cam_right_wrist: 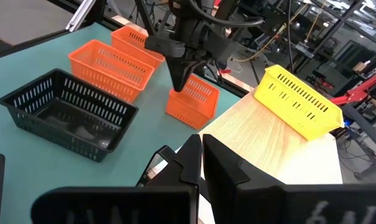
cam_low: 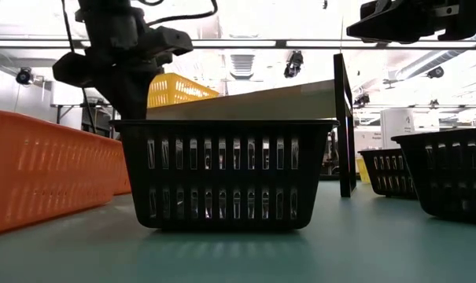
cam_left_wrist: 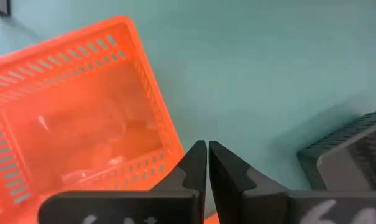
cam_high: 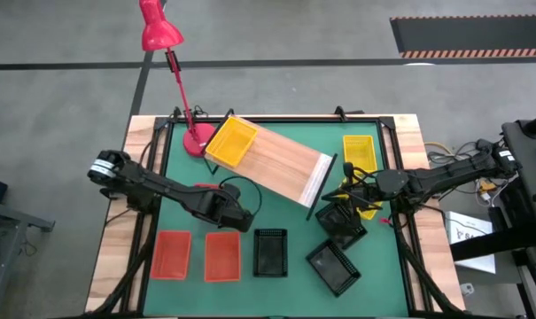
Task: Stack baskets on shelf by color
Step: Put the top orange bin on the shelf
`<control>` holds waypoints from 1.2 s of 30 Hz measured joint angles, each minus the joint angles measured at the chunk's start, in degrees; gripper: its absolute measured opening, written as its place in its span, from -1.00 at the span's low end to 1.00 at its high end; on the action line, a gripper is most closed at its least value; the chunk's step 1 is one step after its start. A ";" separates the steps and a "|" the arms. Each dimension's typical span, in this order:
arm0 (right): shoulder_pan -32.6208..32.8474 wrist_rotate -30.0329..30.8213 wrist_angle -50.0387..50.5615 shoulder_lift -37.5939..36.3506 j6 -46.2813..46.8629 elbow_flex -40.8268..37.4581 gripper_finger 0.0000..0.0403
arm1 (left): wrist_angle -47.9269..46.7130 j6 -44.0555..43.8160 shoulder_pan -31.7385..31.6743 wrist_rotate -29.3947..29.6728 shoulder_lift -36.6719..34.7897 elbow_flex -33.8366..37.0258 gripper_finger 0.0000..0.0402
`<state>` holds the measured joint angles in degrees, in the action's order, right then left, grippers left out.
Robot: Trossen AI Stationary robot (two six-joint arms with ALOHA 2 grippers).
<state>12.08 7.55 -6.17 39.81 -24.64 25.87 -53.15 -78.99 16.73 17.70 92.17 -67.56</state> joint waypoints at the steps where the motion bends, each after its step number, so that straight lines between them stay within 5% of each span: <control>1: 0.00 0.00 -0.02 0.00 0.00 0.00 -0.96 | -0.02 0.54 -0.01 0.00 -0.07 0.25 -1.00; 4: 0.00 0.00 0.00 0.00 0.00 0.00 -0.96 | -0.31 6.43 -0.02 -0.65 -0.07 0.43 -1.00; 9: 0.00 0.00 0.00 0.02 -0.27 0.00 -0.96 | -1.86 33.64 0.12 -11.49 -0.10 0.12 -1.00; 12: 0.00 0.00 0.00 0.02 -0.31 0.00 -0.96 | -7.33 41.30 0.15 -13.07 -0.16 0.15 -0.98; 25: 0.00 0.00 0.00 0.02 0.68 -0.02 -0.96 | -19.42 55.58 0.27 -7.12 -0.38 1.88 -0.44; 36: 0.01 0.00 1.42 0.02 0.70 -0.02 -0.96 | -18.11 56.86 0.27 -9.36 -0.38 4.50 -0.39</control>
<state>12.09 7.55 -4.76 39.83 -23.94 25.85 -71.27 -22.13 16.99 8.34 91.79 -63.07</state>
